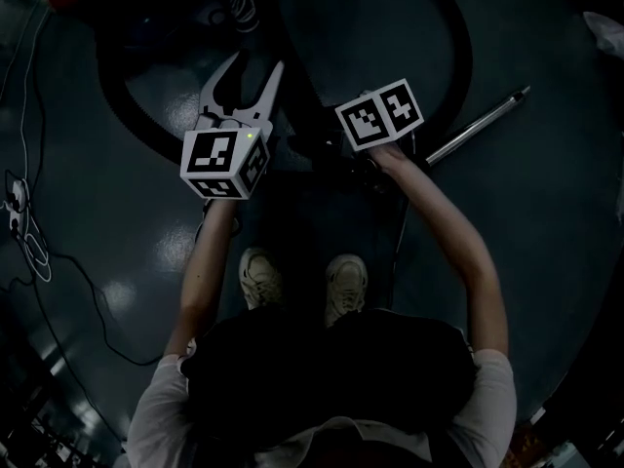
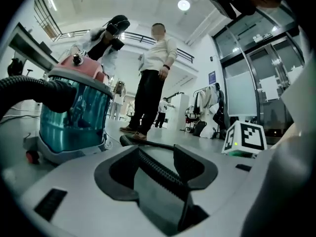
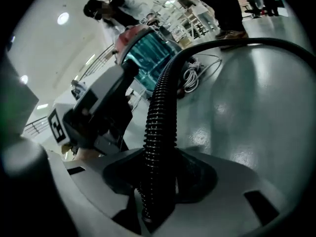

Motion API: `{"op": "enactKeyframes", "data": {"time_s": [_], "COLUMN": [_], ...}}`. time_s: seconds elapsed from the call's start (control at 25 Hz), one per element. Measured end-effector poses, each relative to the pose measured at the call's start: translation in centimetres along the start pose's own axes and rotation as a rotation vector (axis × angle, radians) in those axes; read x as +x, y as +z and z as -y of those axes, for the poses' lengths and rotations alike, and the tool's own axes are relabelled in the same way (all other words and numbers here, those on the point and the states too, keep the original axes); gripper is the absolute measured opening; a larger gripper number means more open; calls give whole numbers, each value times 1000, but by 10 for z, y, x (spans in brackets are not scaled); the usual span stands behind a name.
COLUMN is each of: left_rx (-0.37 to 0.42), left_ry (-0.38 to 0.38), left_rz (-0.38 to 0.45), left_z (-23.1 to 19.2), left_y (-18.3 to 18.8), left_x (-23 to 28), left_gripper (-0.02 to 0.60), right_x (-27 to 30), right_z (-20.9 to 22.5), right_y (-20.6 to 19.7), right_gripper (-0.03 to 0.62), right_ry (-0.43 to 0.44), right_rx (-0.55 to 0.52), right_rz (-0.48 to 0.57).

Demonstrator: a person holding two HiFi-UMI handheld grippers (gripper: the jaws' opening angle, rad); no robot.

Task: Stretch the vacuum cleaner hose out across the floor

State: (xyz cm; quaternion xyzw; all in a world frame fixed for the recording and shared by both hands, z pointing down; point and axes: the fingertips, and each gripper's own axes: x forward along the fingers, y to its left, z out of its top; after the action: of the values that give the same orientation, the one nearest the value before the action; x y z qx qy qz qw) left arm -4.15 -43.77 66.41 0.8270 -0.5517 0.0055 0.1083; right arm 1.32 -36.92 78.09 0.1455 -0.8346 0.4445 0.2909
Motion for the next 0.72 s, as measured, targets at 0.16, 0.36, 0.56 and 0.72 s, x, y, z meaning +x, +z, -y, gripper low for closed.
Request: {"op": "enactKeyframes", "data": {"time_s": [0.16,0.36,0.56,0.72], "left_rx": [-37,-74,-105,-199], "left_ry": [-41,-154,-314,-409], "left_rz": [-47,-89,-173,-231], "left_z": [12,39,92,126], "left_y": [-28,-52,-79,-98], "left_x": [-9,-16,-15,-10], "left_gripper": [209,209,209,209], "right_x": [-4,-39,-83,-109], "right_z": [24,70,96,119], "right_y": [23,56,85,112], "right_gripper": [181,181,181,181], "right_ry": [-61,-119,-161,-210], "right_rx": [157,343,445,488], "right_rz": [116,320,501,593]}}
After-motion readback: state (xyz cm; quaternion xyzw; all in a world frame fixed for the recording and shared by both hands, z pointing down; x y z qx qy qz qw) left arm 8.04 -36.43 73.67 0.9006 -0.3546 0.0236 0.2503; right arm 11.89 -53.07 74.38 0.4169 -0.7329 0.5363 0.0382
